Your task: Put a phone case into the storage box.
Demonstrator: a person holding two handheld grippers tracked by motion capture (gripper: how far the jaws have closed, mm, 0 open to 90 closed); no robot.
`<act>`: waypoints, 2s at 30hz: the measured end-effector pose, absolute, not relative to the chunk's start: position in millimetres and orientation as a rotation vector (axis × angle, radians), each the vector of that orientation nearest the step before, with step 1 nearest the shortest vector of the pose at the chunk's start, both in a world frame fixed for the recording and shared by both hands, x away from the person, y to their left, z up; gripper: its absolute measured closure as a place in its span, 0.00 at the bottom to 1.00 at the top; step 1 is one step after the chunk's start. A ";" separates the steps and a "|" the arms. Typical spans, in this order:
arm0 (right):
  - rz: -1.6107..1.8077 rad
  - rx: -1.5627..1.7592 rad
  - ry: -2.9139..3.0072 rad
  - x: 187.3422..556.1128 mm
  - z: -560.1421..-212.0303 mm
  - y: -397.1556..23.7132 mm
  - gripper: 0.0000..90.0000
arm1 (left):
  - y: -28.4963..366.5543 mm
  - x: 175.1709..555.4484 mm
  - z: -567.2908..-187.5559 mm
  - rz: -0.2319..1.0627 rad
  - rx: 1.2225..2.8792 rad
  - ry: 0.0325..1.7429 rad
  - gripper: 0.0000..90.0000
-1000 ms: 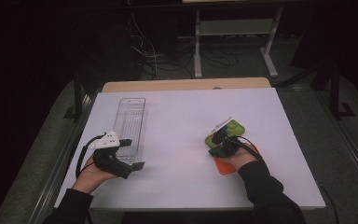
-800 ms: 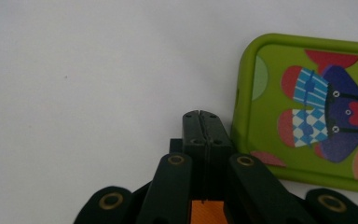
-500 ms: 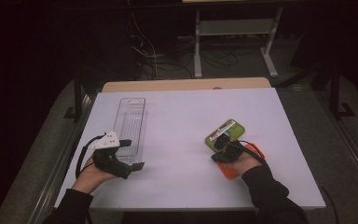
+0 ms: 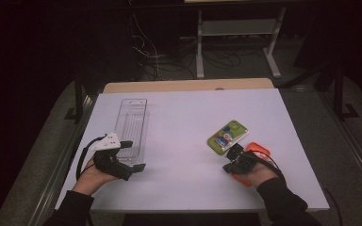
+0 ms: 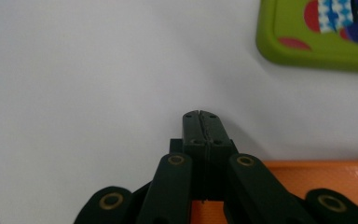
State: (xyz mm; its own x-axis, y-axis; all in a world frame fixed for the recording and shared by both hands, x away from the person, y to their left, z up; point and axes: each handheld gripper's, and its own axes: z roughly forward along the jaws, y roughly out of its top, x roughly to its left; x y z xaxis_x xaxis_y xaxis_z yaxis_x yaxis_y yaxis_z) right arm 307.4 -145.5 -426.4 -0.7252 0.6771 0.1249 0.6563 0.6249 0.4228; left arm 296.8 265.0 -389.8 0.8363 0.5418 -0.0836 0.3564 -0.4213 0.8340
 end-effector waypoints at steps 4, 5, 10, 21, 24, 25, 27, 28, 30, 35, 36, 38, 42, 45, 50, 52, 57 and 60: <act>0.690 1.170 2.785 298.8 -426.5 -157.4 0.98 | 264.6 296.7 -389.6 0.243 2.065 0.653 0.00; 0.691 1.177 2.787 296.4 -426.2 -160.2 0.98 | 264.4 296.5 -389.7 0.242 2.063 0.657 0.00; 0.673 1.214 2.773 287.4 -425.9 -176.4 0.98 | 264.5 296.5 -389.8 0.243 2.063 0.660 0.00; 0.656 1.337 2.686 280.2 -425.9 -218.9 0.98 | 264.3 296.7 -389.7 0.245 2.069 0.653 0.00; 0.639 1.372 2.653 281.1 -425.5 -231.4 0.98 | 264.2 296.7 -389.7 0.246 2.068 0.651 0.00; 0.639 1.388 2.645 281.1 -425.4 -234.7 0.98 | 264.1 296.7 -389.8 0.246 2.068 0.651 0.00; 0.650 1.396 2.641 281.6 -425.6 -238.6 0.98 | 263.8 297.0 -389.9 0.247 2.072 0.647 0.00; 0.658 1.392 2.640 281.6 -425.5 -238.9 0.98 | 263.6 296.9 -390.0 0.247 2.071 0.647 0.00; 0.713 1.377 2.626 282.4 -422.1 -238.7 0.97 | 262.8 296.6 -390.3 0.245 2.067 0.651 0.00; 1.012 1.303 2.554 289.7 -403.6 -233.1 0.74 | 260.8 296.5 -391.2 0.238 2.073 0.648 0.00; 1.062 1.272 2.527 290.9 -401.7 -230.2 0.69 | 260.7 296.6 -391.3 0.240 2.077 0.645 0.00; 1.129 1.233 2.522 293.8 -401.6 -223.9 0.55 | 260.3 296.3 -391.3 0.237 2.071 0.650 0.00; 1.128 1.146 2.508 292.9 -407.9 -210.1 0.17 | 261.1 296.5 -391.0 0.236 2.074 0.647 0.00; 1.139 1.132 2.504 292.4 -414.2 -204.3 0.00 | 260.6 296.2 -391.1 0.236 2.071 0.646 0.00; 1.150 1.099 2.527 290.0 -416.3 -199.7 0.00 | 259.9 296.1 -391.5 0.232 2.068 0.645 0.00; 1.152 1.096 2.516 289.7 -414.7 -199.5 0.00 | 259.9 296.2 -391.6 0.235 2.073 0.642 0.00; 1.150 1.104 2.509 289.1 -410.2 -199.7 0.00 | 259.5 296.1 -392.5 0.230 2.071 0.638 0.00; 1.144 1.116 2.511 289.0 -406.3 -199.3 0.00 | 259.3 296.8 -392.5 0.221 2.071 0.633 0.00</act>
